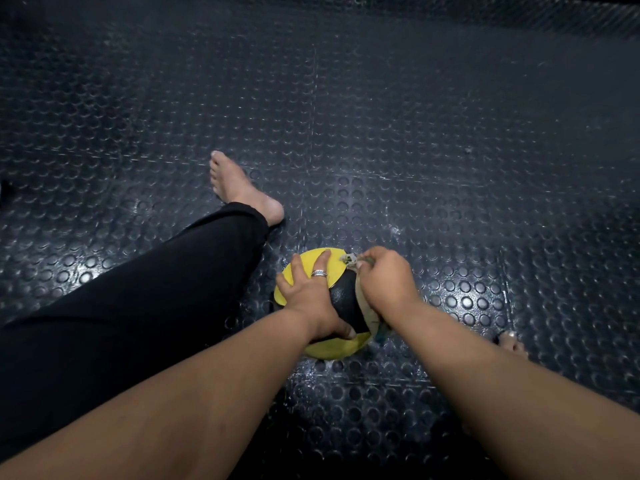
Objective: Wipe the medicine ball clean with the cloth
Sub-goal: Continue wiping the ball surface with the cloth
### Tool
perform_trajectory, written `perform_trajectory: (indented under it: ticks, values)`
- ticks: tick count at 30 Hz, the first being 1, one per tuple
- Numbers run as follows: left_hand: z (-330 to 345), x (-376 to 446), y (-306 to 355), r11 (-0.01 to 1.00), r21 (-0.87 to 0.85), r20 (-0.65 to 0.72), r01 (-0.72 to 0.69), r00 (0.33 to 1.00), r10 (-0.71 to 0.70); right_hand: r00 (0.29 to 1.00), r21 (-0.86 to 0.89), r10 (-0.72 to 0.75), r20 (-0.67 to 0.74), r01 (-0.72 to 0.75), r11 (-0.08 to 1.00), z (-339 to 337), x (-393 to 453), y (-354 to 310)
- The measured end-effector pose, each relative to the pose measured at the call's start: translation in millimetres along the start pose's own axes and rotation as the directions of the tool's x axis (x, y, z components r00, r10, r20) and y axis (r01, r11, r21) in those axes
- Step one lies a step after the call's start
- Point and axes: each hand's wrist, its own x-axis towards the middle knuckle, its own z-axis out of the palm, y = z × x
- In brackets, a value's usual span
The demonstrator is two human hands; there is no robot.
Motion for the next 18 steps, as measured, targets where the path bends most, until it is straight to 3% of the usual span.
perform_trajectory:
  ticks: [5, 8, 13, 18]
  values:
    - [-4, 1, 2, 0.999, -0.041, 0.01, 0.004, 1.0, -0.004, 0.979, -0.113, -0.199, 0.034, 0.202, 0.973, -3, -25, 12]
    - [3, -2, 2, 1.0, -0.014, 0.003, -0.014, 1.0, 0.014, 0.988, -0.162, -0.15, 0.042, 0.155, 0.975, -5, -7, 12]
    - [6, -3, -3, 1.0, -0.024, -0.004, -0.01, 1.0, 0.009, 0.997, -0.087, -0.005, 0.075, 0.012, 0.996, -5, 19, 5]
    - [8, -2, 1, 1.0, -0.009, -0.002, -0.008, 1.0, 0.008, 0.993, -0.087, -0.094, 0.067, 0.099, 0.991, -8, -8, 5]
